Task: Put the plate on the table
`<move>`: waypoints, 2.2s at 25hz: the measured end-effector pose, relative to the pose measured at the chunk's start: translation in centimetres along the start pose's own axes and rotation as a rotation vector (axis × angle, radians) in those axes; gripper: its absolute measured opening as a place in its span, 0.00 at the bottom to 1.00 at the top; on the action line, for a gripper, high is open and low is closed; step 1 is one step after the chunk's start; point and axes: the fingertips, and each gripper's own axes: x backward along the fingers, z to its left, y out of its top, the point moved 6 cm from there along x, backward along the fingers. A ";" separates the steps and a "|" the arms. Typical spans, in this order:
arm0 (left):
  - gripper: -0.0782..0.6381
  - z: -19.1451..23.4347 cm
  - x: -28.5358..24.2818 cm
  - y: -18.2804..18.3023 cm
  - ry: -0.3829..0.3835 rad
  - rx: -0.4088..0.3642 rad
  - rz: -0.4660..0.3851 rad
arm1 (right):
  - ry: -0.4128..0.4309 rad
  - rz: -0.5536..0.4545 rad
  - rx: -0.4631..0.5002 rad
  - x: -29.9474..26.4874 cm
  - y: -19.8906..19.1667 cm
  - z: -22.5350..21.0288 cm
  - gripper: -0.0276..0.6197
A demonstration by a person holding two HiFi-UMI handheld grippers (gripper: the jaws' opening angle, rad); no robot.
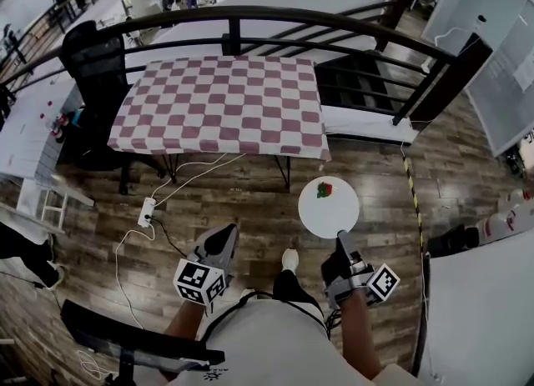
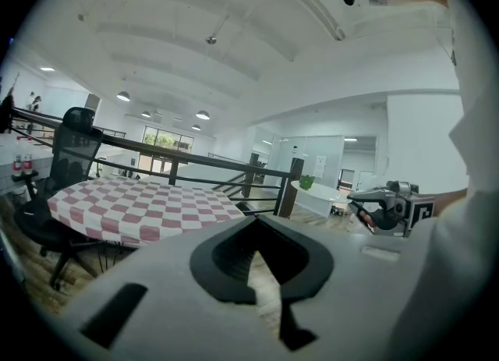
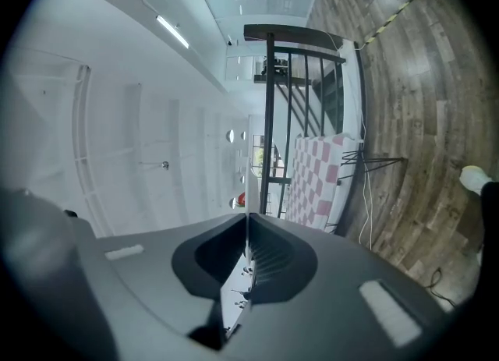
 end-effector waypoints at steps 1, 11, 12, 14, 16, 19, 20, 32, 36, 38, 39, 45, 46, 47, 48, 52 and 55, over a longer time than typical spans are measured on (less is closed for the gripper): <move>0.12 0.1 -0.9 0.2 0.001 -0.001 -0.002 | 0.001 0.004 0.001 -0.6 0.7 -0.1 0.07; 0.12 0.7 -8.8 3.9 0.024 -0.009 -0.014 | 0.014 0.037 -0.005 -6.7 7.1 0.2 0.07; 0.12 0.6 -9.6 4.2 0.025 -0.009 -0.014 | 0.012 0.042 -0.006 -7.1 7.7 0.2 0.07; 0.12 0.4 -11.1 4.6 0.027 -0.009 -0.011 | 0.010 0.052 -0.008 -7.9 8.9 0.1 0.07; 0.12 0.1 -12.6 4.9 0.029 -0.008 -0.007 | 0.010 0.059 -0.013 -8.8 10.2 -0.2 0.07; 0.12 -0.5 -14.7 5.2 0.034 -0.009 0.000 | 0.010 0.066 -0.022 -9.6 12.2 -0.6 0.07; 0.12 -0.7 -15.4 5.2 0.035 -0.010 0.002 | 0.011 0.068 -0.022 -9.8 13.0 -0.8 0.07; 0.12 -3.6 -23.6 6.2 0.039 -0.021 -0.002 | -0.005 0.108 -0.034 -11.4 19.9 -3.2 0.07; 0.12 -4.0 -25.7 6.0 0.050 -0.017 0.001 | 0.001 0.123 -0.032 -12.5 21.9 -3.6 0.07; 0.12 -4.2 -26.6 6.0 0.053 -0.014 0.001 | 0.001 0.130 -0.029 -12.9 22.9 -3.8 0.07; 0.12 -4.2 -27.0 6.0 0.054 -0.012 0.001 | 0.000 0.134 -0.029 -13.2 23.3 -3.8 0.07; 0.12 -4.7 -28.9 6.4 0.062 -0.006 0.002 | -0.003 0.150 -0.037 -14.3 24.6 -3.9 0.07; 0.12 -4.6 -29.2 6.5 0.064 -0.006 0.002 | -0.004 0.152 -0.037 -14.5 24.8 -3.9 0.07; 0.12 -4.5 -29.5 6.6 0.069 -0.005 0.003 | -0.003 0.154 -0.039 -14.8 24.9 -3.9 0.07; 0.12 -4.5 -29.7 6.7 0.075 -0.004 0.005 | -0.002 0.158 -0.041 -15.1 25.0 -3.9 0.07; 0.12 -4.4 -30.4 6.7 0.094 -0.008 0.024 | 0.006 0.184 -0.041 -16.1 25.0 -3.8 0.07; 0.12 -4.4 -30.9 6.9 0.091 -0.023 0.031 | 0.018 0.201 -0.048 -16.7 24.5 -3.7 0.07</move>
